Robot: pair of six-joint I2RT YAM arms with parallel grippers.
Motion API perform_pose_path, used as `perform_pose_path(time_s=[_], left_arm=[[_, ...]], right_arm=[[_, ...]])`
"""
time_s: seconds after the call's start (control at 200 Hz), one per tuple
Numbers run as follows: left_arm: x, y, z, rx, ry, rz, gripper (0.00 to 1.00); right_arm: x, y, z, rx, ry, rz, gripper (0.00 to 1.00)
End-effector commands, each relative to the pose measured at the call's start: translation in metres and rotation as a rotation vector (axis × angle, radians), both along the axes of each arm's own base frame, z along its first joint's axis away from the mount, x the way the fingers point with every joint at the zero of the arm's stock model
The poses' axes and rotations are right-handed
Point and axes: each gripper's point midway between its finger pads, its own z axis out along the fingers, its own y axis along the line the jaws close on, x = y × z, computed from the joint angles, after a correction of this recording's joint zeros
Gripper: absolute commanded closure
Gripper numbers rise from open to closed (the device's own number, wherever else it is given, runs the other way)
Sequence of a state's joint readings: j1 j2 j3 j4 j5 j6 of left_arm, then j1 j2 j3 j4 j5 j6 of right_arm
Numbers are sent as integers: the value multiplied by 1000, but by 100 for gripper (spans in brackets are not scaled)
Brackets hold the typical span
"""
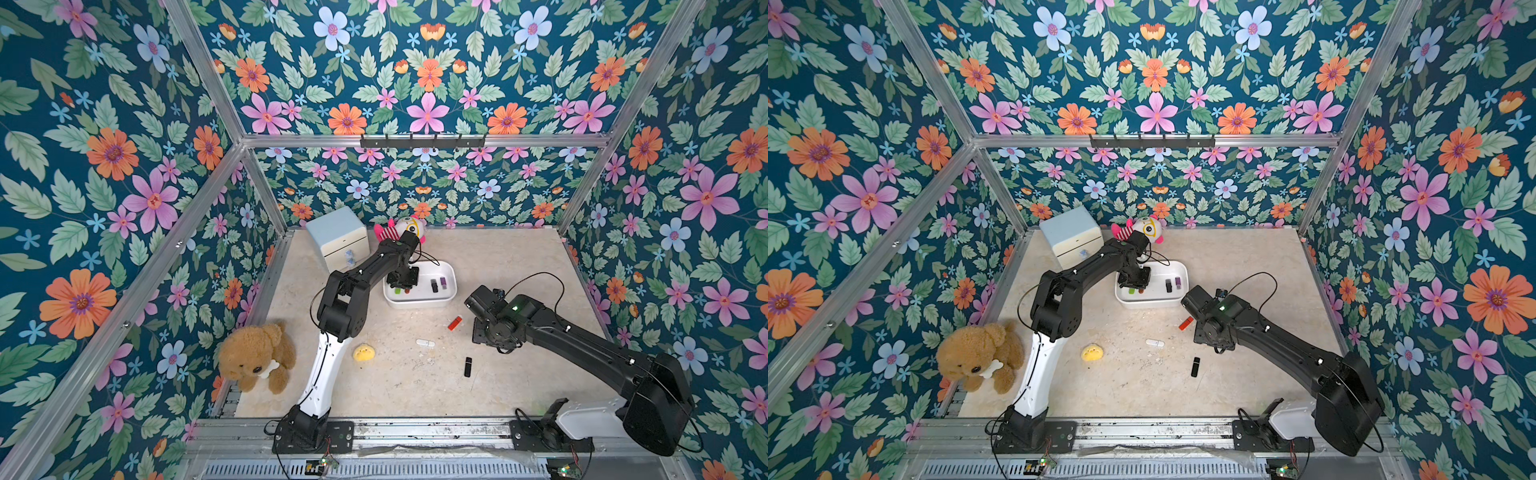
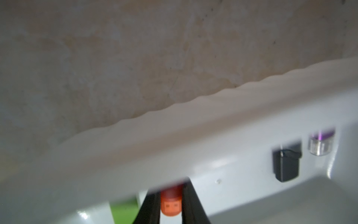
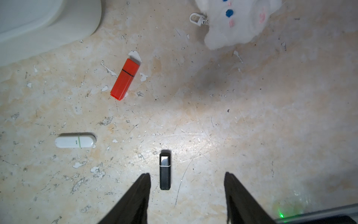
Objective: Put the usb flash drive into the storage box
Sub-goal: Place the USB flash in the storage box.
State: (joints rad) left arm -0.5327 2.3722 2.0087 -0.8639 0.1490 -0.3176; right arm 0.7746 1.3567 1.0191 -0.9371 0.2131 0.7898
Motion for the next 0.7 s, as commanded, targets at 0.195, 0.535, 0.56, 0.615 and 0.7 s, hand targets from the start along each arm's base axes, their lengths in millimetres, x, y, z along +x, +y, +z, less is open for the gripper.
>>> perform_pose_path(time_s=[0.195, 0.535, 0.56, 0.615, 0.7], left_arm=[[-4, 2, 3, 35, -5, 5, 63], [13, -3, 79, -15, -124, 28, 48], [14, -2, 89, -15, -140, 31, 48], [15, 3, 111, -13, -175, 41, 46], [12, 7, 138, -28, -214, 47, 45]], right_arm=[[-3, 8, -5, -1, 5, 3, 35], [-18, 24, -20, 2, 37, 32, 35], [-19, 26, -22, 2, 42, 36, 35], [-21, 31, -28, 9, 58, 40, 35], [-24, 38, -39, 18, 89, 46, 36]])
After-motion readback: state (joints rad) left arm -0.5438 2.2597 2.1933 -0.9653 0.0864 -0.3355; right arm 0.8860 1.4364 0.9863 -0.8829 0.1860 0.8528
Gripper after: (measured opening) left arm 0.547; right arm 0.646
